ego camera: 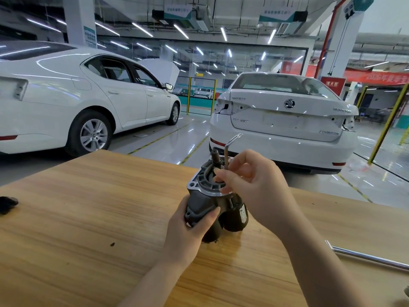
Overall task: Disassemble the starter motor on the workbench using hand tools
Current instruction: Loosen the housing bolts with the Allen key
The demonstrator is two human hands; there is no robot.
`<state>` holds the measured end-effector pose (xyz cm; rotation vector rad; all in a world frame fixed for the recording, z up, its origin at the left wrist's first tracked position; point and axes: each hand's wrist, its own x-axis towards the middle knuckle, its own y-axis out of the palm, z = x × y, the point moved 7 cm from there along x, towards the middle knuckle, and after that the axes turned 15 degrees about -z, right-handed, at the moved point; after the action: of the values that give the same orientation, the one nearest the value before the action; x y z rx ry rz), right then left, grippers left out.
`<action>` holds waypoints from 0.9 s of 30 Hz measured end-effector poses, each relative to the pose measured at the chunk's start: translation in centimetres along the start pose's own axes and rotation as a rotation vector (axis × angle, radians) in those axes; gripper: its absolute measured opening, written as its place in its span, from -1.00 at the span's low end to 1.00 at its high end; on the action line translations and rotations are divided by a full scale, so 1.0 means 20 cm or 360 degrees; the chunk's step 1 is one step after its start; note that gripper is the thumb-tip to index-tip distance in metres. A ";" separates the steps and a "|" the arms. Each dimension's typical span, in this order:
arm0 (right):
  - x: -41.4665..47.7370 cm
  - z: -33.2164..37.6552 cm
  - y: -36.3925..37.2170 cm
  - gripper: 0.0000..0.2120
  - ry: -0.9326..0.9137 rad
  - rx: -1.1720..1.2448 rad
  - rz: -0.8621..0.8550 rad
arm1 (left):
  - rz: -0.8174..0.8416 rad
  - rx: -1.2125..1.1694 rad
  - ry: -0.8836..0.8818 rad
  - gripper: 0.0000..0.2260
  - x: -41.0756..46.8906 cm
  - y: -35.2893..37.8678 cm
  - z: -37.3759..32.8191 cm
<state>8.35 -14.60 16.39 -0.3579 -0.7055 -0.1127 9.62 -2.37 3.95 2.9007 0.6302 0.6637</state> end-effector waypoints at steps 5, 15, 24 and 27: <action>0.01 -0.01 -0.01 -0.82 0.0034 0.0050 -0.0032 | 0.0011 0.0029 0.0042 -0.58 -0.01 0.00 -0.01; -0.01 0.02 0.00 -0.89 -0.0024 -0.0017 0.0002 | -0.0009 0.0081 0.0079 -0.61 -0.01 0.00 -0.02; 0.00 0.02 -0.03 -0.77 -0.0020 -0.0093 0.0030 | 0.0017 0.0066 0.0076 -0.59 -0.01 0.00 -0.02; -0.01 0.02 -0.01 -0.82 -0.0003 -0.0053 0.0049 | 0.0022 0.0060 0.0080 -0.60 -0.02 0.00 -0.02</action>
<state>8.00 -14.60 16.62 -0.4010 -0.7002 -0.0949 9.21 -2.56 4.18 2.9337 0.6355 0.7366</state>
